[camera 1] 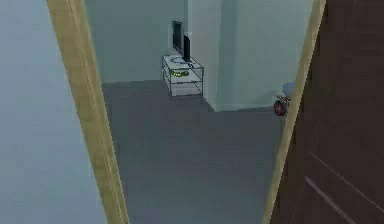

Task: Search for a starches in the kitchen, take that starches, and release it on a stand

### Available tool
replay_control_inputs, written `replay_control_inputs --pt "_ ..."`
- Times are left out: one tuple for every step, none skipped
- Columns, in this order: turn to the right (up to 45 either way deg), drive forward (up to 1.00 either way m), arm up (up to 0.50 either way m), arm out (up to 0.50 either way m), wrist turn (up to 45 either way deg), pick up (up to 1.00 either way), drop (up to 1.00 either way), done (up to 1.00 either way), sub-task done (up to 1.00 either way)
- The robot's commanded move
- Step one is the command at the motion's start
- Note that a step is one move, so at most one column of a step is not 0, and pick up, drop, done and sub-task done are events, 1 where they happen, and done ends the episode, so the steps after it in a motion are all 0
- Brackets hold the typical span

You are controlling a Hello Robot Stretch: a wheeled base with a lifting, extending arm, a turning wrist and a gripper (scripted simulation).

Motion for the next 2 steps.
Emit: replay_control_inputs --pt "0.0 1.0 0.0 0.0 0.0 0.0 0.0 0.0 0.0" --pt "21.0 0.0 0.0 0.0 0.0 0.0 0.0 0.0 0.0"
